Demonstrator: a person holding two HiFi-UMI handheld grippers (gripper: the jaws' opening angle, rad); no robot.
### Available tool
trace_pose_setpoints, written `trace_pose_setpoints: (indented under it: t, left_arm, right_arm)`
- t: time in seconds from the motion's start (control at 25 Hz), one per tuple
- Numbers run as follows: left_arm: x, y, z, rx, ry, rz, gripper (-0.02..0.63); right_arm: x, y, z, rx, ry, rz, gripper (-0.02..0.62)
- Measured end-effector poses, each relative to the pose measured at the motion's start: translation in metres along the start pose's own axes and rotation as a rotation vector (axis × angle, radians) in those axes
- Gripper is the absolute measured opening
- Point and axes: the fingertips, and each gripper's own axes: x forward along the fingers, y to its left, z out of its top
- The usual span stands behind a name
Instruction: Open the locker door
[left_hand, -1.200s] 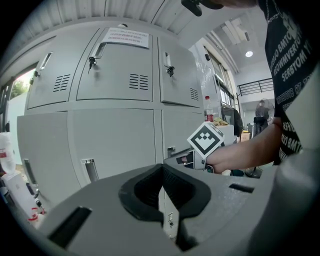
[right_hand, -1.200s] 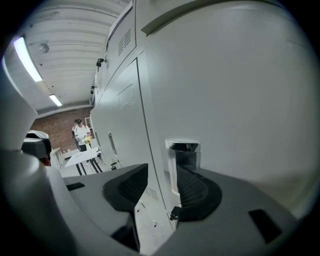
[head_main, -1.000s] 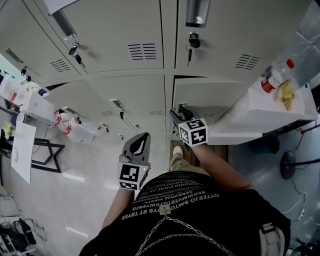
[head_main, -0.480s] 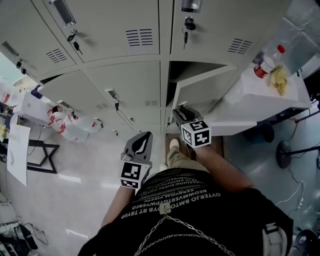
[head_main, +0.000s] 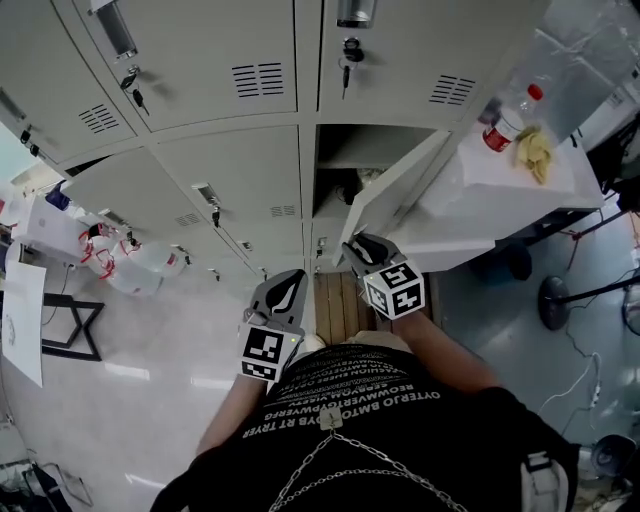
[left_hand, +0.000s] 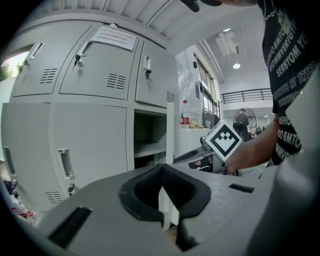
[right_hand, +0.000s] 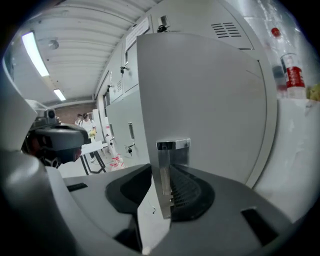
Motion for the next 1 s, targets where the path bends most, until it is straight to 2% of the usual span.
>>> trace_pose_setpoints:
  t: [0.12, 0.4, 0.64, 0.76, 1.0]
  left_arm:
    - [0.010, -0.012, 0.004, 0.009, 0.001, -0.024, -0.002]
    - [0.032, -0.042, 0.023, 0.044, -0.007, -0.032, -0.002]
    - [0.053, -0.092, 0.037, 0.057, -0.011, -0.057, -0.002]
    - [0.060, -0.120, 0.040, 0.071, -0.007, -0.068, -0.002]
    - [0.058, -0.160, 0.040, 0.065, -0.007, -0.044, -0.002]
  right_arm:
    - [-0.015, 0.000, -0.008, -0.027, 0.000, 0.018, 0.110]
    - [-0.056, -0.010, -0.028, -0.001, -0.017, 0.093, 0.115]
    - [-0.097, -0.028, -0.046, 0.001, 0.019, 0.168, 0.117]
    - [-0.115, -0.040, -0.054, 0.014, 0.027, 0.177, 0.117]
    - [-0.146, -0.070, -0.070, 0.050, 0.045, 0.164, 0.163]
